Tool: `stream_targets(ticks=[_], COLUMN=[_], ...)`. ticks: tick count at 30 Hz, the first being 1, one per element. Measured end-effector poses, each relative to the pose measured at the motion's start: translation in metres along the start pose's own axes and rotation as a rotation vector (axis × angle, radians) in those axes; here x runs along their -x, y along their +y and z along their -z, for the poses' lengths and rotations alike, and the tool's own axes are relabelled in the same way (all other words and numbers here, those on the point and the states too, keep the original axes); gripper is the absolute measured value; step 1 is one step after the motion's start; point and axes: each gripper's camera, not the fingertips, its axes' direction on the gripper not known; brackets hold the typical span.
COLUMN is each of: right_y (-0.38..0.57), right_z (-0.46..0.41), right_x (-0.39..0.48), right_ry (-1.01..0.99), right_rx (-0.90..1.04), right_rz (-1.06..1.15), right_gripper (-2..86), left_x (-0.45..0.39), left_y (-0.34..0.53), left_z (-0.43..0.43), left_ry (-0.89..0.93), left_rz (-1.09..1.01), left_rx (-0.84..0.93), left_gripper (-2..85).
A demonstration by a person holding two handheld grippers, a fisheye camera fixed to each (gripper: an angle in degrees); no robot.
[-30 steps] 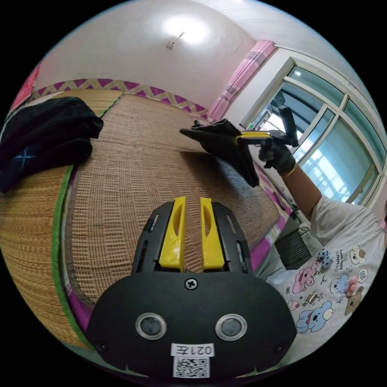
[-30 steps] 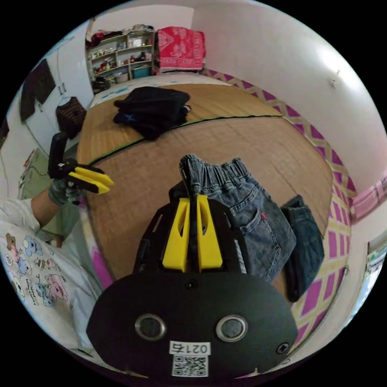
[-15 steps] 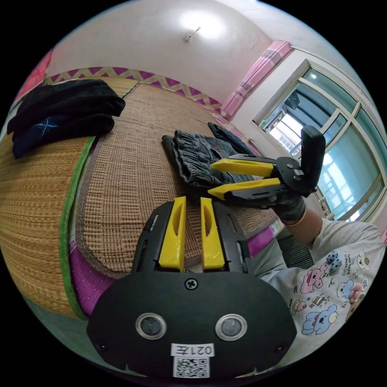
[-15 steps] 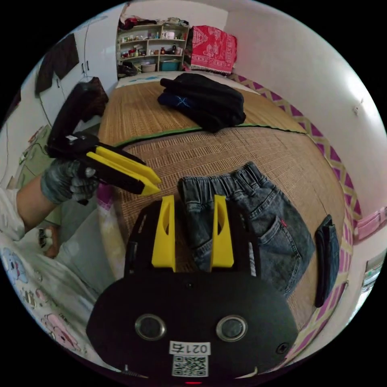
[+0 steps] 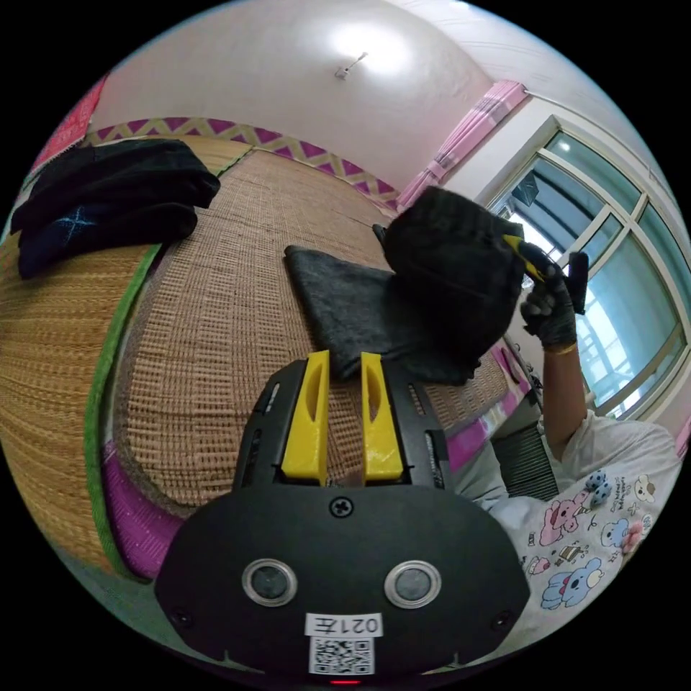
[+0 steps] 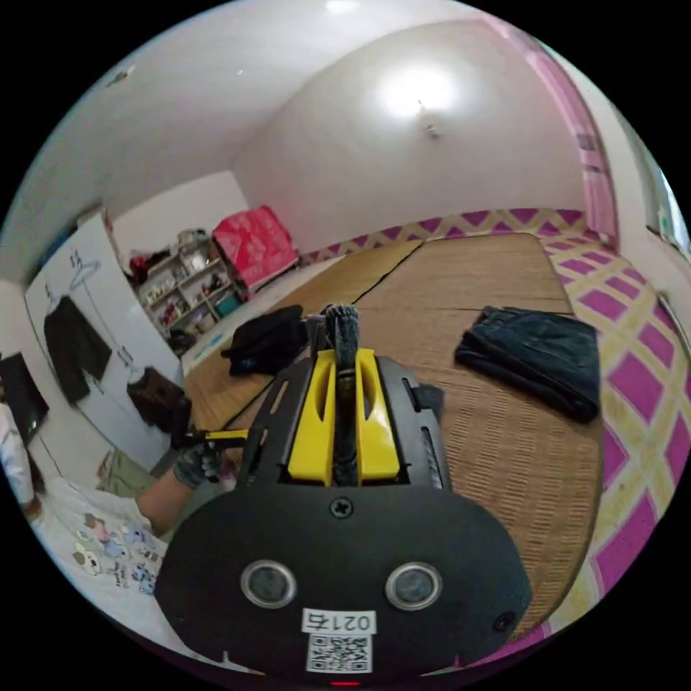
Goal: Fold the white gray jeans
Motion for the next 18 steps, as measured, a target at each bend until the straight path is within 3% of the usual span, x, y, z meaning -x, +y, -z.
stream_targets(ticks=[5,11,15,18], right_y=[0.042,0.151,0.163,0.148], right_z=[0.173,0.183,0.204,0.222], right_x=[-0.177,-0.343,-0.367,-0.377], right_ry=[0.192,0.208,0.070,0.019], right_rx=[-0.156,0.012,-0.103,-0.114], right_rz=[-0.359,-0.778,-0.826,-0.823], right_gripper=[4.1,3.5,3.3,3.1], left_x=[0.016,0.038,0.035,0.012], left_y=[-0.002,-0.019,-0.036,-0.048], left_z=[-0.036,-0.074,-0.104,-0.105], left_ry=[-0.063,0.022,0.123,0.156], left_rz=[0.103,0.189,0.165,0.102], left_rx=[-0.002,0.080,0.204,0.193], left_gripper=[8.1,8.3,4.0,1.8])
